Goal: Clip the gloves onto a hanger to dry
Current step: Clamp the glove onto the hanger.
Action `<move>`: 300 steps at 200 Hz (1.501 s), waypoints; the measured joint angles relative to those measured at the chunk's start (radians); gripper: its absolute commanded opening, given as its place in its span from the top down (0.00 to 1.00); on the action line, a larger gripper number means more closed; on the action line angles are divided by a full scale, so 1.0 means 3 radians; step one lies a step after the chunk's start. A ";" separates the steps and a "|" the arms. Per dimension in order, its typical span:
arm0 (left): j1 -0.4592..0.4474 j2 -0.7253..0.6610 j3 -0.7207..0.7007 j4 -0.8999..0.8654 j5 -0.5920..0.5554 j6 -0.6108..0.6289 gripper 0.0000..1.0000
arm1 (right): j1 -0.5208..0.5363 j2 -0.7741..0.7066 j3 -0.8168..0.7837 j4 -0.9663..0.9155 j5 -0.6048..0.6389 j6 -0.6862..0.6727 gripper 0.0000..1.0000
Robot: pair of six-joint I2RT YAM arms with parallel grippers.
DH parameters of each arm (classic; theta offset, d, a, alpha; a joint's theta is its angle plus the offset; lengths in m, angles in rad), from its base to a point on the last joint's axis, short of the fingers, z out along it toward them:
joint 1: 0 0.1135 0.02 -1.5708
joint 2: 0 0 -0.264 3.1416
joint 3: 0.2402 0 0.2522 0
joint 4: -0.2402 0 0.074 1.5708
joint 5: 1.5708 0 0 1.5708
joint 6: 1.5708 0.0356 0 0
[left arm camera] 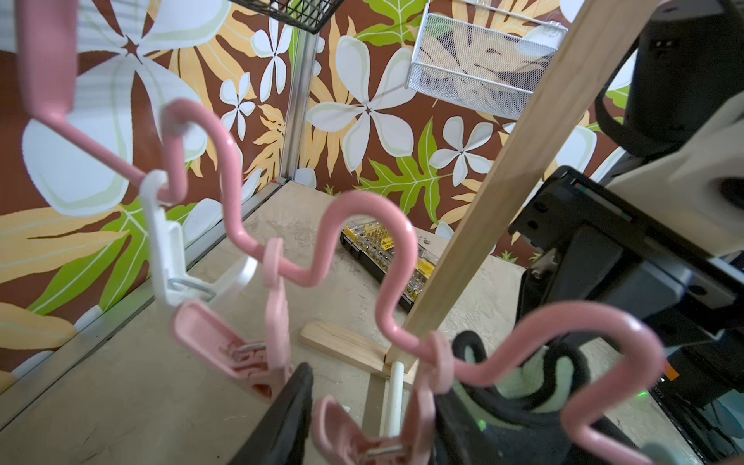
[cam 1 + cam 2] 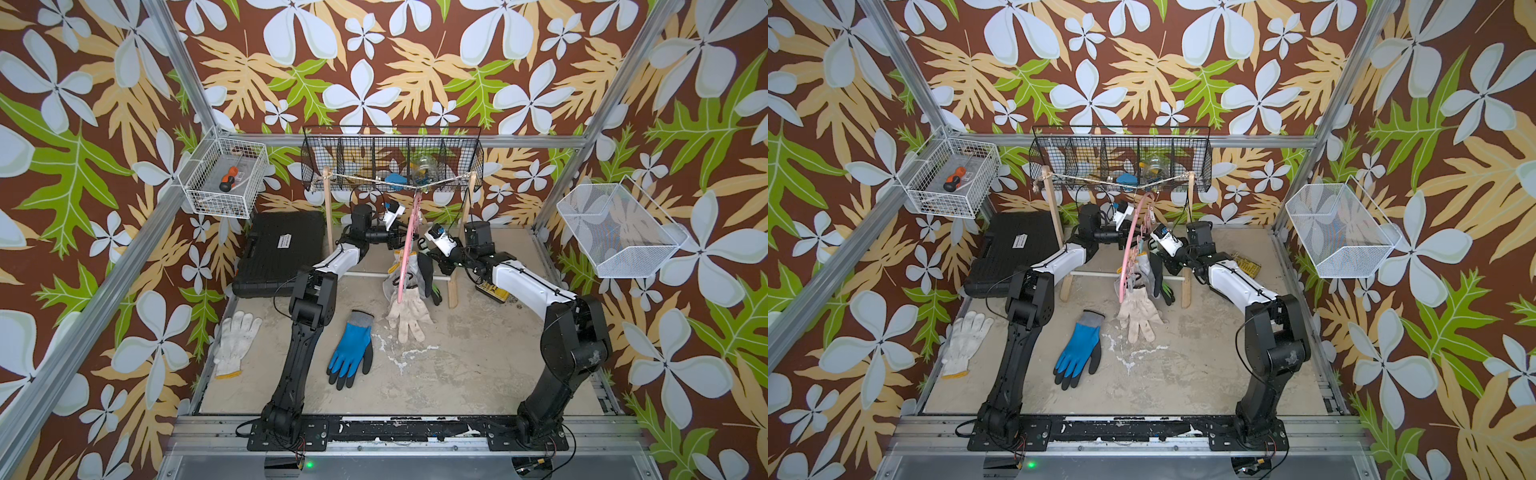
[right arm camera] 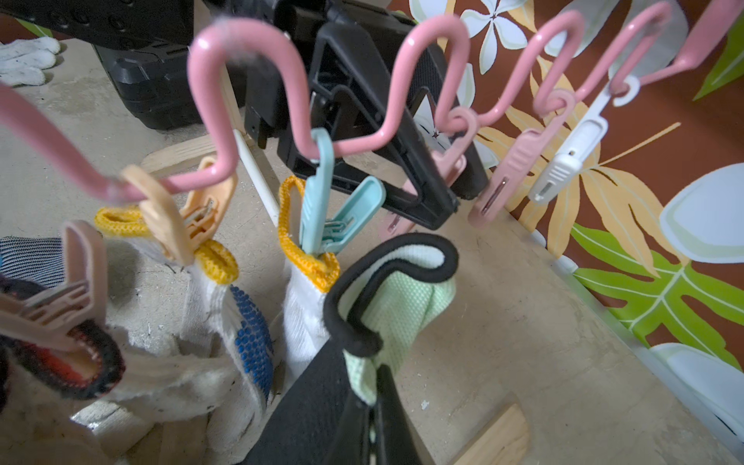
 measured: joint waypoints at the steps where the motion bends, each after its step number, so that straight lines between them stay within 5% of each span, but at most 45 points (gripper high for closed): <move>1: 0.0000 0.0000 0.0000 0.0003 0.0003 -0.0005 0.56 | 0.0000 0.0000 0.0000 0.0000 0.0000 0.0000 0.99; 45: -0.0003 0.0033 0.0046 0.0048 0.0057 -0.0107 0.63 | 0.0000 0.0003 0.0019 0.0000 -0.0006 0.0000 1.00; 136: -0.0004 0.0064 0.0112 0.0084 0.0136 -0.0146 0.92 | -0.0001 0.0037 0.0056 -0.0031 -0.0020 -0.0001 1.00; 191: 0.0004 0.0029 -0.0011 0.0280 0.0228 -0.0206 0.95 | -0.0023 0.0168 0.0201 -0.0175 -0.0071 0.0058 1.00; 234: 0.0047 -0.0005 -0.0262 0.1101 0.0384 -0.0739 0.97 | -0.0074 0.0257 0.0412 -0.0472 -0.0164 0.0092 1.00; 300: 0.0061 -0.0005 -0.0254 0.1334 0.0443 -0.0974 0.97 | -0.0009 0.0217 0.0165 -0.0404 0.0196 0.0221 1.00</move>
